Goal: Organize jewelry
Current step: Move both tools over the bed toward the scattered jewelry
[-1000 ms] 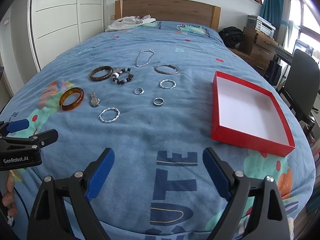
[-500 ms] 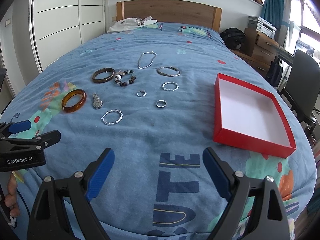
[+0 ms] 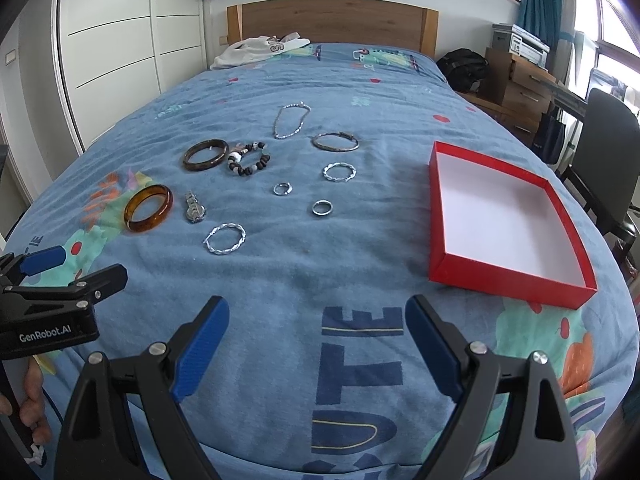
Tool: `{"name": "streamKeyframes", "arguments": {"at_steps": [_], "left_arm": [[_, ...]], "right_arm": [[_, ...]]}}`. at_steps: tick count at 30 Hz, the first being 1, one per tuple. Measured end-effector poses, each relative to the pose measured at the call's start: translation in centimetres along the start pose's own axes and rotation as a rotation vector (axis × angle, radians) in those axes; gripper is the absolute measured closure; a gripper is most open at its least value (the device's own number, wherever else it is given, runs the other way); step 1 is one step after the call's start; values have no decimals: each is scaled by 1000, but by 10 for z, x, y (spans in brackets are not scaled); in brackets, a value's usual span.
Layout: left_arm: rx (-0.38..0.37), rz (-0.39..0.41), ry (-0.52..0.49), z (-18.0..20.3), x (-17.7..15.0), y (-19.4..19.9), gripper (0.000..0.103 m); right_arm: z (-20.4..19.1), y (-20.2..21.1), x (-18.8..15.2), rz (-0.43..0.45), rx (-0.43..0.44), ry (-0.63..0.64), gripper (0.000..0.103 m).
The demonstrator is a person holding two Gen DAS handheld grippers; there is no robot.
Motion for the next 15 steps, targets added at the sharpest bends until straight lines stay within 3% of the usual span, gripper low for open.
{"name": "streamKeyframes", "arguments": {"at_steps": [15], "left_arm": [[-14,6,5,0,1,-2,1]], "right_arm": [[1,-9,-3,-20,16,-32,12]]}}
Point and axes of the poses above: each gripper's, at about its wrist camera, not at the fingertips, and y roughly against the way its jaws point, z to its right, x to its top, the point moved 5 cm from there along -y, roughly the way its jaws point, and after that the axes turned 11 degrees about x, right-handed, at the moved point
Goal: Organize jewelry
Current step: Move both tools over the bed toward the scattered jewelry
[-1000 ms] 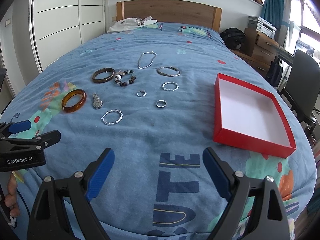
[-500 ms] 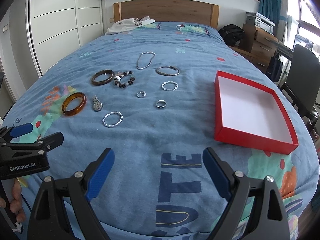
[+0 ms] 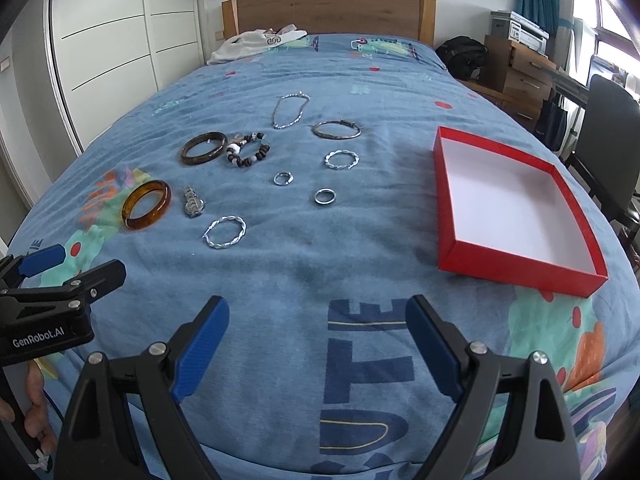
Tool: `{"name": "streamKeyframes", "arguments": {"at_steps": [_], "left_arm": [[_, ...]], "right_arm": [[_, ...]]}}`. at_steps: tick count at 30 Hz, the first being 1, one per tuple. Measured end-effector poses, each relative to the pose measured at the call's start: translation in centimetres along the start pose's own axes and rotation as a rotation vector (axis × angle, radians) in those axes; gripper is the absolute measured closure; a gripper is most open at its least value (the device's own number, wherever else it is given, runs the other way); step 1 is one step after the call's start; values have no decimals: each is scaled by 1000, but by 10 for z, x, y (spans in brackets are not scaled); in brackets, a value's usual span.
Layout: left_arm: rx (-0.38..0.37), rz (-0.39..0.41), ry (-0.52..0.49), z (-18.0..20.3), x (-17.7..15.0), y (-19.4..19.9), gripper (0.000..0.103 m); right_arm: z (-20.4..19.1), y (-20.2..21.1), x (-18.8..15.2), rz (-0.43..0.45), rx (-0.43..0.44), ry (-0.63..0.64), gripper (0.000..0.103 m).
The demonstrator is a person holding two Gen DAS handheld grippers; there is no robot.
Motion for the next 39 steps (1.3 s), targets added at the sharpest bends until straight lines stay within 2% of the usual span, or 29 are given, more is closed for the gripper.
{"name": "streamKeyframes", "arguments": {"at_steps": [11,24,29,39], "left_arm": [[-3,-13,19,-3,-2,-8,1],[7,-36,-9,5,4,-16,1],[5,-67,-36,9,4,-24,1],[11,-77,-52,9,6,-34,1]], "right_arm": [[5,-1,2,10,-14,-21,12],[10,0,11,29,-7,-10,13],[12,-3,15,33,-16,-5,12],[22,-13,20,1,-43,-2,12]]}}
Point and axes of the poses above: each gripper's, at about its wrist camera, not at the fingertips, and y roughly against the way its jaws point, z to its right, x to its top, the point moved 5 cm from there along -y, roughly the way its jaws point, and after that the axes turned 11 degrees about x, right-handed, at the moved point
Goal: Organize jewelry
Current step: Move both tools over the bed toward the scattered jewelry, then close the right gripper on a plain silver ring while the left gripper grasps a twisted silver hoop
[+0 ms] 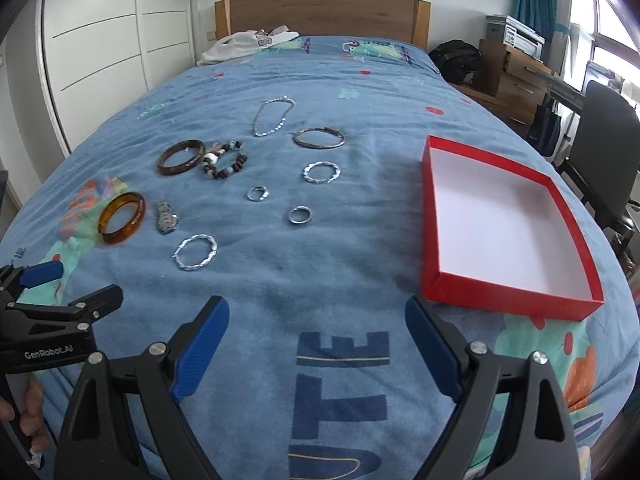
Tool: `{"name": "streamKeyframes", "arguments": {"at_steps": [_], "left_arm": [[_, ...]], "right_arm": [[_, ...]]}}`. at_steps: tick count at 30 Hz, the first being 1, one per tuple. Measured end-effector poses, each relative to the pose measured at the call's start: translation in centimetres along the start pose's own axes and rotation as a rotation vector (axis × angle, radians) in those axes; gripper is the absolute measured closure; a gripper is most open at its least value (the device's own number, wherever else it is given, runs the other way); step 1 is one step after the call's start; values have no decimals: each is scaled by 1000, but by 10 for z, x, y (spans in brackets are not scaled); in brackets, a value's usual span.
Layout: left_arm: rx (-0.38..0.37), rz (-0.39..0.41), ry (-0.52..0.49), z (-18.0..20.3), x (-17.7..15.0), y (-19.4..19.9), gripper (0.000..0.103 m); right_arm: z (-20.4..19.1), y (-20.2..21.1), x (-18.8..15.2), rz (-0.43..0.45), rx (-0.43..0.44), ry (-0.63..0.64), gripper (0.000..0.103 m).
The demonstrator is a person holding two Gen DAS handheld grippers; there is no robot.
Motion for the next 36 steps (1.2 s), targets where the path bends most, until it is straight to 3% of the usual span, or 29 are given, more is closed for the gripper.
{"name": "streamKeyframes", "arguments": {"at_steps": [12,36], "left_arm": [[30,-10,96,-37,6,-16,1],[14,5,127,-47,22,-26,4]], "right_arm": [[6,-13,17,-8,54,0,14],[2,-28,32,-7,125,-5,17]]}}
Point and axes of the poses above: each gripper's, at about its wrist camera, not at the fingertips, and y roughly against the way its jaws point, z to its right, x to its top, the point moved 5 cm from there along -y, roughly the way its jaws point, and after that the axes turned 11 degrees about x, right-handed, at the moved point
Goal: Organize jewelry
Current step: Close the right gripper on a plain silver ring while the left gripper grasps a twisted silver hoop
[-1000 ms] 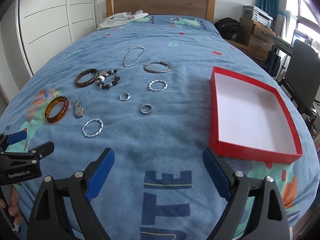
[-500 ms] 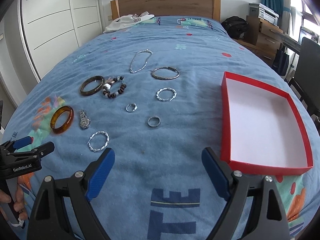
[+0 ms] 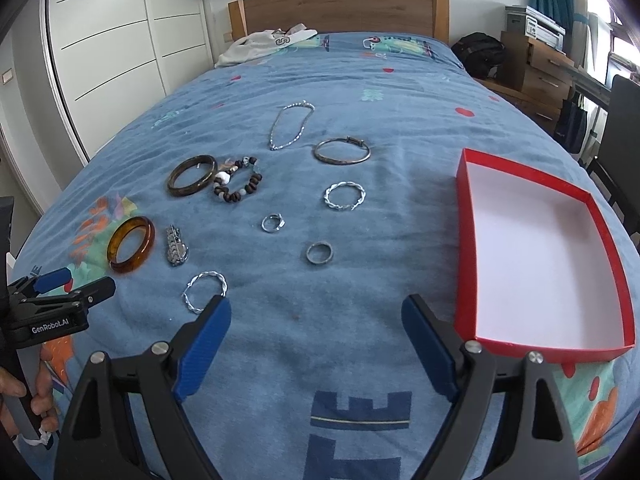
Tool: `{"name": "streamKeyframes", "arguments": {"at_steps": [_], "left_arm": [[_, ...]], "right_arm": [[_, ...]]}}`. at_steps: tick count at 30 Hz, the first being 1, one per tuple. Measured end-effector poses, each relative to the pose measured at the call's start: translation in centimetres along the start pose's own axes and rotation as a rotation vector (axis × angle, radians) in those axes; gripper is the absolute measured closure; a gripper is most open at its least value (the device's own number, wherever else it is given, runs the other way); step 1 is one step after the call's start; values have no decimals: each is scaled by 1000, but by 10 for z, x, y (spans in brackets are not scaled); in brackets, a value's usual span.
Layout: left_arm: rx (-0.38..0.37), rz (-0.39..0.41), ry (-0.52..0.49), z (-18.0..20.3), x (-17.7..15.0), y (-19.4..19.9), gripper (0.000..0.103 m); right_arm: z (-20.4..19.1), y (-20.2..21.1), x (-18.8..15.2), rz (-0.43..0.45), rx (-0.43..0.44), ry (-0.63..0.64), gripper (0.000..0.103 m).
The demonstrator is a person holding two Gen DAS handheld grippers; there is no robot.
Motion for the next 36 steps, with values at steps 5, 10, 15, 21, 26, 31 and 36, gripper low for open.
{"name": "streamKeyframes", "arguments": {"at_steps": [5,10,15,21,26,31,36], "left_arm": [[-50,4,-14,16,-1,7,6],[-75,2,-28,29,-2,9,8],[-76,-6,-15,26,0,5,10],[-114,-7,-25,38,-2,11,11],[-159,-10,-62,58,-5,14,15],[-225,-27,-76,75,-3,11,22],[-268,-32,-120,97,-1,8,22]], "right_arm": [[2,-5,1,-8,17,-1,27],[9,-12,4,-22,40,-10,43],[13,-15,8,-20,56,-17,50],[17,-18,10,-22,72,-27,51],[20,-24,15,-37,96,-24,55],[24,-37,24,-76,149,-18,61],[28,-50,32,-110,175,-2,61]]}}
Point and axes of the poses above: each gripper's, at about its wrist camera, not at the fingertips, and y roughly against the way its jaws point, z to its right, x to its top, the point moved 5 cm from there along -y, roughly the way its jaws point, and after that the axes turned 11 degrees about x, right-handed, at the moved point
